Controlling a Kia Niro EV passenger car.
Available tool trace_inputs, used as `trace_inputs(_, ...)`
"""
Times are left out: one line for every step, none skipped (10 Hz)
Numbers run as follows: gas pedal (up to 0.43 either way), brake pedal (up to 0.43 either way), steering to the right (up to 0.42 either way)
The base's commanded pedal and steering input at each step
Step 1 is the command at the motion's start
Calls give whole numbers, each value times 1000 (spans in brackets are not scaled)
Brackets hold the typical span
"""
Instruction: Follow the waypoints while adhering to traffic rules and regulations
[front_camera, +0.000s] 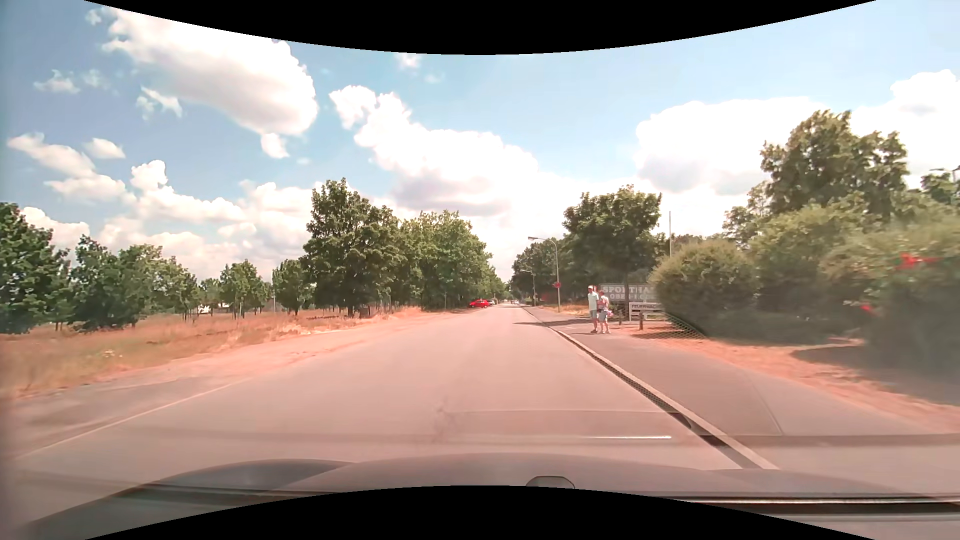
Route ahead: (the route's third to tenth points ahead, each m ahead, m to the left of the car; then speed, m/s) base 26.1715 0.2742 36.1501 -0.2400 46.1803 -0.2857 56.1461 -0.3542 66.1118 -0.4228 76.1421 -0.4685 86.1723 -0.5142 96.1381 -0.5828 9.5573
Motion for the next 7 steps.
trace_inputs(0, 0, -1)
trace_inputs(0, 0, -2)
trace_inputs(0, 0, -1)
trace_inputs(0, 0, -2)
trace_inputs(0, 0, -1)
trace_inputs(0, 0, -2)
trace_inputs(0, 0, -2)
